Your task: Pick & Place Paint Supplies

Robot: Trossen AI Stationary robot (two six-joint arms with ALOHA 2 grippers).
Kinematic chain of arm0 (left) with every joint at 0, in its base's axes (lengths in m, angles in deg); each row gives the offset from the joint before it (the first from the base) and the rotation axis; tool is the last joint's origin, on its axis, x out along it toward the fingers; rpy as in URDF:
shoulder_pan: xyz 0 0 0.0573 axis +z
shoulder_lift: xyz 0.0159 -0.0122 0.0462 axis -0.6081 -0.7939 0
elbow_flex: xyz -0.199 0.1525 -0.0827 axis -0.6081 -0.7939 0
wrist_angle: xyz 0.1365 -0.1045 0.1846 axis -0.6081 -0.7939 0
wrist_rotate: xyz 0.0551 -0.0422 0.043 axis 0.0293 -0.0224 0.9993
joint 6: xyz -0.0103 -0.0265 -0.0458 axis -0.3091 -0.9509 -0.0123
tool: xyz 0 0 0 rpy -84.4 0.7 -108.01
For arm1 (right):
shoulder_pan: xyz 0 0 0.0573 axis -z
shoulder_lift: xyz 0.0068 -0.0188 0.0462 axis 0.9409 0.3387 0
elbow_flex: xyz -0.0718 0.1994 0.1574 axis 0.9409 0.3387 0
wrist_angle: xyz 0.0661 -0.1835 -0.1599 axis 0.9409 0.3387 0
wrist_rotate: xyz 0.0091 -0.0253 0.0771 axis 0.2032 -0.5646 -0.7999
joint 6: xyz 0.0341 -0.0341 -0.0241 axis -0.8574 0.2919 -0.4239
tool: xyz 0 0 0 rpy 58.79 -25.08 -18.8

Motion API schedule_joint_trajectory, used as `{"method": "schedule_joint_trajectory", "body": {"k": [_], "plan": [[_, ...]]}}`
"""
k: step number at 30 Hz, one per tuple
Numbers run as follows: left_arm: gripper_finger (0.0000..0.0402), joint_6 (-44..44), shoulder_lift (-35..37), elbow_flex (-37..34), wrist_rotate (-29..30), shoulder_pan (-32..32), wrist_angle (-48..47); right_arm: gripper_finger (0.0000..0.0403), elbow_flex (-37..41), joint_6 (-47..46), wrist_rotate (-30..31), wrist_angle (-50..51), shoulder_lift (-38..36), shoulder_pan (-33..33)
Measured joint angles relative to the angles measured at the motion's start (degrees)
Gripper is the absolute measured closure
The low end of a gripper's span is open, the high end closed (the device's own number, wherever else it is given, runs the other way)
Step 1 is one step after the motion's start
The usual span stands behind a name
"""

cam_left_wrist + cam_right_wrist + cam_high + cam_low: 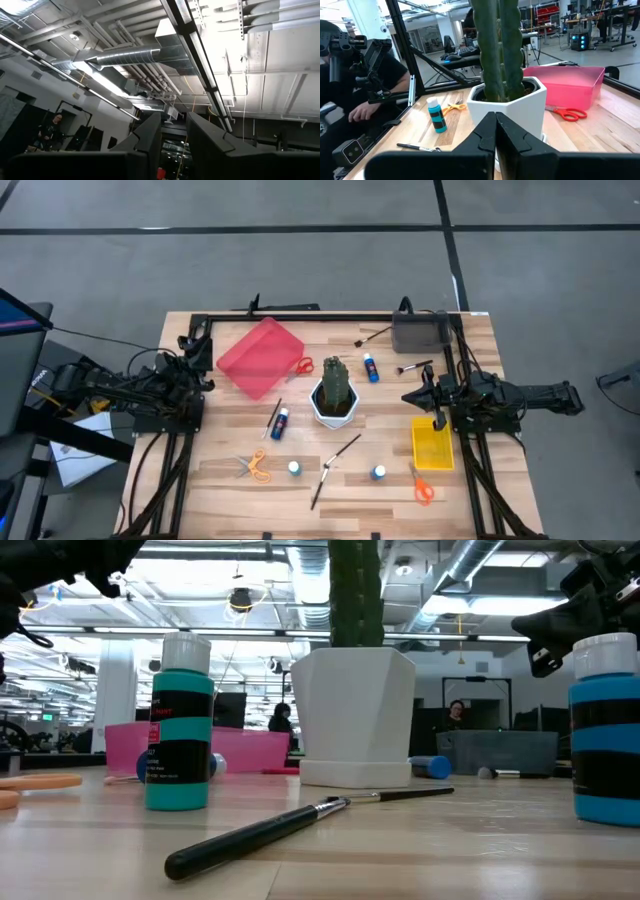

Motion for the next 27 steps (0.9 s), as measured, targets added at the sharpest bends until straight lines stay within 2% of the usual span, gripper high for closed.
{"method": "schedule_joint_trajectory", "body": {"k": [11,14,17,22,24,27], "plan": [[0.0314,0.0,-0.01,0.0,0.01,-0.01,-0.15,0.0403,0.0,0.0,-0.01,-0.02,-0.02,0.01],[0.0314,-0.7,0.0,0.0,0.0,-0.02,-2.66,0.0403,0.0,0.02,0.0,0.0,-0.01,-0.01],[0.0314,-6.88,-0.02,0.0,0.0,-0.02,-10.53,0.0403,-0.01,0.02,0.01,-0.01,0.0,-0.01],[0.0314,-24.64,-0.32,0.0,-0.8,-0.02,-22.98,0.0403,0.0,0.0,-0.01,-0.01,-0.02,0.0],[0.0314,-31.56,-0.85,0.0,-2.38,-0.02,-26.13,0.0403,0.0,0.0,0.0,0.0,-0.02,0.0],[0.0314,-37.48,-2.41,0.0,-6.53,-0.02,-28.84,0.0403,-0.01,0.0,-0.01,0.0,-0.02,-0.01]]}}
